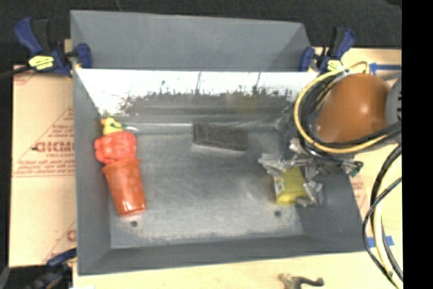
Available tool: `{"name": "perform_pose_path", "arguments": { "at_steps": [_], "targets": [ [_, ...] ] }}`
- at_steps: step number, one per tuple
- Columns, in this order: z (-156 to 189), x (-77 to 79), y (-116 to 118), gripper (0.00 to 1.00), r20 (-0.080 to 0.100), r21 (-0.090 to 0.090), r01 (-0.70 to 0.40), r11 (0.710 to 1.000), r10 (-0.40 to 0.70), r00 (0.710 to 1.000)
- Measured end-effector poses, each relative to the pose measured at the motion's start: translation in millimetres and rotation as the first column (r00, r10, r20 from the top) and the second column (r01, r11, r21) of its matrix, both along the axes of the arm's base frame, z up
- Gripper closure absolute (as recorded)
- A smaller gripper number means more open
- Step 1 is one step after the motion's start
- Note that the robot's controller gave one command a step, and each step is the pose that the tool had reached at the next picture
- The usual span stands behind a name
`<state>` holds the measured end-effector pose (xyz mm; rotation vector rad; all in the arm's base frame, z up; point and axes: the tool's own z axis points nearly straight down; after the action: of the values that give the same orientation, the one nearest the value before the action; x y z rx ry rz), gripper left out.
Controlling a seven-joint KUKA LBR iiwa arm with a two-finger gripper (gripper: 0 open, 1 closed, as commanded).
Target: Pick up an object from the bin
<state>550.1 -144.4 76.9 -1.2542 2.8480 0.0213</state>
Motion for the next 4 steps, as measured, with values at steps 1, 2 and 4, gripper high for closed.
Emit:
{"name": "perform_pose_path", "arguments": {
  "at_steps": [1, 2, 4],
  "targets": [
    [-1.0, 2.3, -2.1, 0.0, 0.001, 0.004, 0.042, 0.999, -0.042, 0.999],
    [4.9, 3.9, 6.7, 1.0, 0.006, 0.012, 0.002, 1.0, -0.003, 1.0],
    [26.9, 4.6, 12.6, 1.0, 0.008, 0.021, 0.0, 1.0, -0.001, 1.0]
  ]
}}
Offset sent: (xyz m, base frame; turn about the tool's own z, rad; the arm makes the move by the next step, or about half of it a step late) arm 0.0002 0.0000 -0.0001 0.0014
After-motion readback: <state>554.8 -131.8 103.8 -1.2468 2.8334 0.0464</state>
